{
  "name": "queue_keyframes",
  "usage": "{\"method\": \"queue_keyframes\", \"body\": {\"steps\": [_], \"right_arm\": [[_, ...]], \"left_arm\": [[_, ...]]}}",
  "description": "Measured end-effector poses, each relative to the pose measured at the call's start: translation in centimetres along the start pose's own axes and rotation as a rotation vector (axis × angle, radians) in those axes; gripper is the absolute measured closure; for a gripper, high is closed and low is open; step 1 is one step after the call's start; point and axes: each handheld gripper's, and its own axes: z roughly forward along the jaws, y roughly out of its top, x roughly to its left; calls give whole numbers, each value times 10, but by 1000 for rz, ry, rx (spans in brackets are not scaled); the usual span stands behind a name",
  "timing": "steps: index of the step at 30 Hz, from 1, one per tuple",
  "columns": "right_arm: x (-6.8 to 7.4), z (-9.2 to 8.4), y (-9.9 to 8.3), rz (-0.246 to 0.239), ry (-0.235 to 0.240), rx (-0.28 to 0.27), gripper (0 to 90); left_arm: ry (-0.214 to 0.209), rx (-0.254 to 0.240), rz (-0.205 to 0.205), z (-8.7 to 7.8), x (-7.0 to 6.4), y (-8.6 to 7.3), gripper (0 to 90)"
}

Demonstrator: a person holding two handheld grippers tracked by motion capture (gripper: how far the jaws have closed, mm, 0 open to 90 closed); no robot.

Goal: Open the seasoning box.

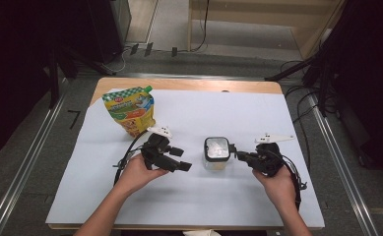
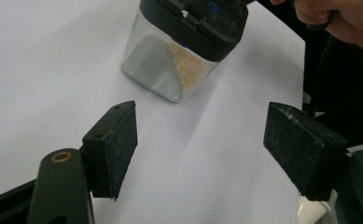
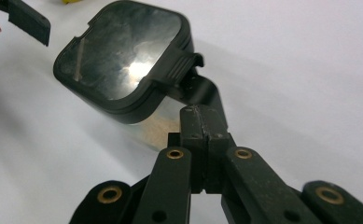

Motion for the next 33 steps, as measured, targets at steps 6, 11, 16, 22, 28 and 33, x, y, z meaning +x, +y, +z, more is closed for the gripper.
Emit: {"method": "queue_keyframes", "body": {"steps": [6,11,16,22,28,33], "right_arm": [[-14,1,10,5,-10,34,900],[-21,7,13,6,-8,67,900],[-22,15,12,22,9,58,900],[-18,17,13,9,10,51,900],[-17,17,13,2,2,47,900],[-17,18,12,3,-4,46,900]], "left_arm": [[-1,18,39,9,-2,16,251],[11,59,77,21,1,31,239],[8,63,87,31,6,39,243],[1,70,132,43,5,43,238],[14,88,153,50,4,42,196],[28,90,169,56,2,43,203]]}}
